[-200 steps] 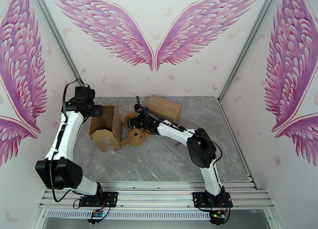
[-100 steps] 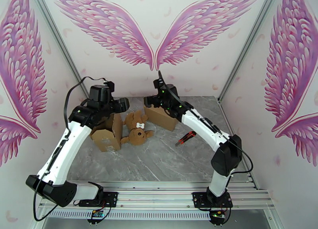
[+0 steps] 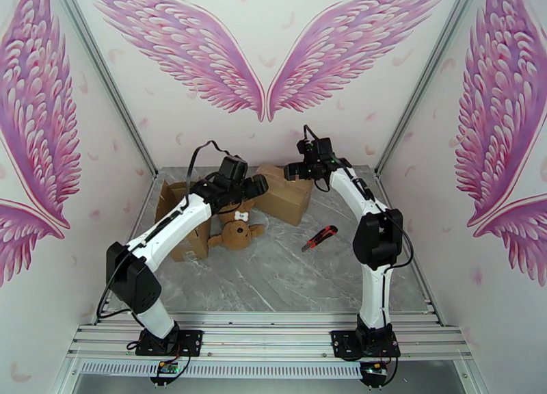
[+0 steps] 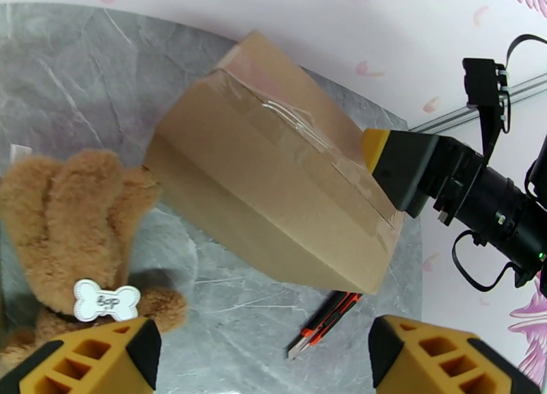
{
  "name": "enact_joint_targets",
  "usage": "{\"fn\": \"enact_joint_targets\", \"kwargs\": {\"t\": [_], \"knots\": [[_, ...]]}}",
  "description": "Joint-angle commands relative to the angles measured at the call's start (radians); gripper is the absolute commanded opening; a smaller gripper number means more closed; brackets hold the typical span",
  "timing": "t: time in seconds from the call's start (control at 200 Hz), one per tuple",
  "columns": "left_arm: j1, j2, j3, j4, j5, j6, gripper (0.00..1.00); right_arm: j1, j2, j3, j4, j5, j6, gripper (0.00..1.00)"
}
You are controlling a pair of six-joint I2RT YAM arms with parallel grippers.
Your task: Unpack the express box
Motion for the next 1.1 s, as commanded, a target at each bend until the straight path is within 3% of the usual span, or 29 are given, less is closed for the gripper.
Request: {"fn": "enact_joint_targets", "kwargs": {"t": [0.0, 0.185, 0.535, 0.73, 0.87, 1.094], "knots": [[-0.001, 0.092, 0.099, 0.044, 0.053, -0.048, 0.85, -0.006, 0.024, 0.046, -0.064, -0.131, -0.024, 0.99], [-0.013, 0.248, 0.289, -0.065, 0.090, 0.003, 0.86, -0.011, -0.029, -0.032, -0.100, -0.259, 0.003, 0.98], [0.009, 0.250, 0.241, -0.094, 0.113, 0.063, 0.86, -0.002, -0.299, -0.437, 0.081, -0.401, 0.157, 0.89], [0.022, 0.209, 0.175, -0.102, 0.090, 0.111, 0.86, 0.005, -0.354, -0.556, 0.144, -0.335, 0.187, 0.87], [0.032, 0.206, 0.129, -0.068, 0.124, 0.109, 0.86, 0.016, -0.335, -0.552, 0.153, -0.352, 0.211, 0.79], [0.025, 0.218, 0.119, -0.052, 0.185, 0.133, 0.84, 0.054, -0.376, -0.611, 0.164, -0.357, 0.212, 0.76]]}}
